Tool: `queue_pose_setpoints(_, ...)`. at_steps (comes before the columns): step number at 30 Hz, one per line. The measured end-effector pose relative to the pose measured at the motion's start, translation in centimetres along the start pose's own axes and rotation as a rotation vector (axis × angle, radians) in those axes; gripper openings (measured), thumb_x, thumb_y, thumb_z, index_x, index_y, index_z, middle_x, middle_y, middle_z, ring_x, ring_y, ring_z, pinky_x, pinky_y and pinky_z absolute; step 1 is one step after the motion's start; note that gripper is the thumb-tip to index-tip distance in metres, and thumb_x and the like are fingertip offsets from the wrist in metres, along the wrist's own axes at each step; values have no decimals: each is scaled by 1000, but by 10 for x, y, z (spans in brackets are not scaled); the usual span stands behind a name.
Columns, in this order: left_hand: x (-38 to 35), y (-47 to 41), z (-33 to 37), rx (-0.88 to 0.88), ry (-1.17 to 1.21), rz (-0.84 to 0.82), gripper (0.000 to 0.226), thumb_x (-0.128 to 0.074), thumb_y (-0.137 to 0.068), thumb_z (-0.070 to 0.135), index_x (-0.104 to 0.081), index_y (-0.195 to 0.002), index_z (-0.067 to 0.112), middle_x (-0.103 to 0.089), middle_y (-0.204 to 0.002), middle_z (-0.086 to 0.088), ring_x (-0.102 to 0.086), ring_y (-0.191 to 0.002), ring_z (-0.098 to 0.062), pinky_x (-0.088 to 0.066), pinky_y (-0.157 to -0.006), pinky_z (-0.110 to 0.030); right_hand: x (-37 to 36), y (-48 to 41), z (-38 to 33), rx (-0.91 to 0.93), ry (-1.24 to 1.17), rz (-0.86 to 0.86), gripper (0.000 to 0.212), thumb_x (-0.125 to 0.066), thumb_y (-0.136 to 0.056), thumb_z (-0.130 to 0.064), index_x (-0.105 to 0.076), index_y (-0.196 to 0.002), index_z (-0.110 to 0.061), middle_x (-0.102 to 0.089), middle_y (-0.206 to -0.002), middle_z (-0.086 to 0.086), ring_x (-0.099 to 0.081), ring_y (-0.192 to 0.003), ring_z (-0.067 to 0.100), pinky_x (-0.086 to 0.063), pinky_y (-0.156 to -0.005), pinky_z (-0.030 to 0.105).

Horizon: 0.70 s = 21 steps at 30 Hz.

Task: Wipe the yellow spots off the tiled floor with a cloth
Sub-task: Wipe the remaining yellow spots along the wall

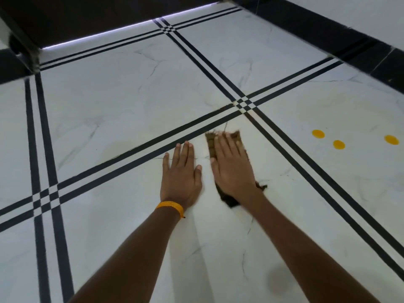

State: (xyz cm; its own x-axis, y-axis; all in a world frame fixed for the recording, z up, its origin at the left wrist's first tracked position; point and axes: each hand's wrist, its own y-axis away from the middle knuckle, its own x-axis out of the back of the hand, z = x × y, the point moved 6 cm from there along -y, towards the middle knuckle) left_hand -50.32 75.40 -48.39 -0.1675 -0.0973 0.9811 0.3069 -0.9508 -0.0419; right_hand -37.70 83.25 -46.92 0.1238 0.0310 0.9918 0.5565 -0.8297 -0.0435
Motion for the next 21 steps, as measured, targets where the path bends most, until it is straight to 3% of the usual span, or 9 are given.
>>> queue_pose_setpoints(2, 0, 0, 1, -2, 9, -9, 65, -15, -100, 39, -8, -159, 12, -8, -168, -3, -2, -155, -21, -8, -124, -51, -2, 65, -4, 117, -41, -20, 64, -18, -104, -42, -18, -160, -10, -17, -168, 7, -10, -156, 21, -14, -126, 46)
queue_pose_setpoints(4, 0, 2, 0, 5, 17, -3, 65, -16, -100, 38, -9, -159, 11, -8, -168, -3, -2, -155, -20, -7, -124, -51, 3, 94, 28, 79, -73, -10, 65, -22, -104, -42, -20, -160, -10, -18, -168, 5, -12, -156, 21, -17, -126, 46)
queue_pose_setpoints(7, -1, 2, 2, -1, 20, -3, 64, -17, -101, 37, -10, -159, 11, -9, -167, -3, -3, -155, -21, -7, -124, -51, 10, 45, 82, -172, -17, 32, 71, -14, -101, -45, -24, -158, -4, -24, -166, 13, -20, -154, 28, -18, -125, 50)
queue_pose_setpoints(9, 1, 1, 2, 11, 19, -5, 64, -17, -101, 37, -11, -159, 11, -11, -167, -4, -5, -155, -22, -7, -124, -51, 10, -3, 78, -262, -45, 43, 75, -8, -99, -45, -25, -157, -1, -27, -164, 19, -22, -153, 33, -17, -124, 52)
queue_pose_setpoints(13, 3, 1, 4, -5, 4, -20, 65, -16, -100, 39, -11, -159, 11, -11, -167, -4, -4, -155, -22, -7, -124, -51, -1, 9, -20, -21, -32, -9, 69, -11, -102, -44, -21, -159, -5, -22, -166, 13, -15, -155, 28, -12, -126, 48)
queue_pose_setpoints(16, 3, 2, 2, 0, -2, -14, 64, -19, -102, 37, -11, -159, 11, -11, -167, -4, -4, -155, -22, -7, -124, -52, -1, 66, -10, 83, -86, 12, 66, -20, -103, -44, -21, -160, -9, -21, -167, 8, -14, -156, 23, -13, -127, 45)
queue_pose_setpoints(21, -1, 2, 10, -22, 32, 1, 61, -28, -103, 33, -14, -158, 10, -12, -167, -4, -5, -155, -22, -5, -124, -51, 8, 32, 87, -255, -5, 32, 71, -10, -99, -42, -18, -159, -5, -22, -167, 14, -16, -155, 29, -8, -127, 46)
